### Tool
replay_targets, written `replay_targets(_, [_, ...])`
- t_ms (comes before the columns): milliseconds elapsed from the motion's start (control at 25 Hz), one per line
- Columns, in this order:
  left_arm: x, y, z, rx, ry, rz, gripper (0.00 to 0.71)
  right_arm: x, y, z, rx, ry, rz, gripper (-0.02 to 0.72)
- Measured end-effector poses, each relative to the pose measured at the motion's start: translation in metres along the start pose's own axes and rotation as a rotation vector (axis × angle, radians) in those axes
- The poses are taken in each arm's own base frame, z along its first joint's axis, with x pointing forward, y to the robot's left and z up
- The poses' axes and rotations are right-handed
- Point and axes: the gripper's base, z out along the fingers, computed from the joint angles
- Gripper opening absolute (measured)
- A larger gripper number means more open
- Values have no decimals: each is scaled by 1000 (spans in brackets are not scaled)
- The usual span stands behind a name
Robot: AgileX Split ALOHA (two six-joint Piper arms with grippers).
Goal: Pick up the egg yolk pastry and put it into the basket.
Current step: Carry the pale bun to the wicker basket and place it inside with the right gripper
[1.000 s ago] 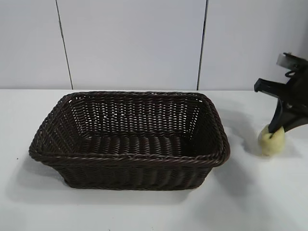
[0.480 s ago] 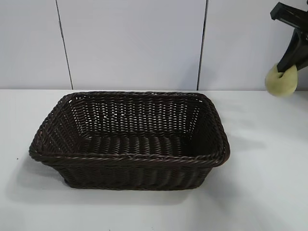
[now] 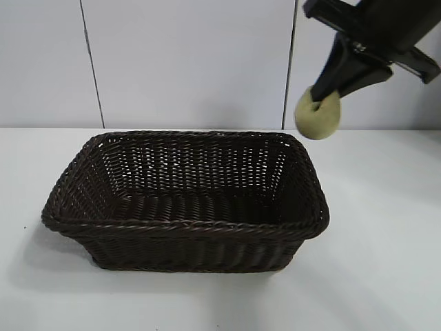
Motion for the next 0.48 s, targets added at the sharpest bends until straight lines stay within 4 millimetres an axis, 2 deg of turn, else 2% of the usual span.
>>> replay_targets(200, [0,0,0,0,0,0,478,12,54,15,-71,-12,-125,41])
replay_targets(280, [0,0,0,0,0,0,478,15,68,18,-86,-29,-164,41])
replay_targets(360, [0,0,0,0,0,0,478,17,77,20,-95,-45,-186,41])
replay_targets(480, [0,0,0,0,0,0,478,16,79,20,-92,-73,-180,41])
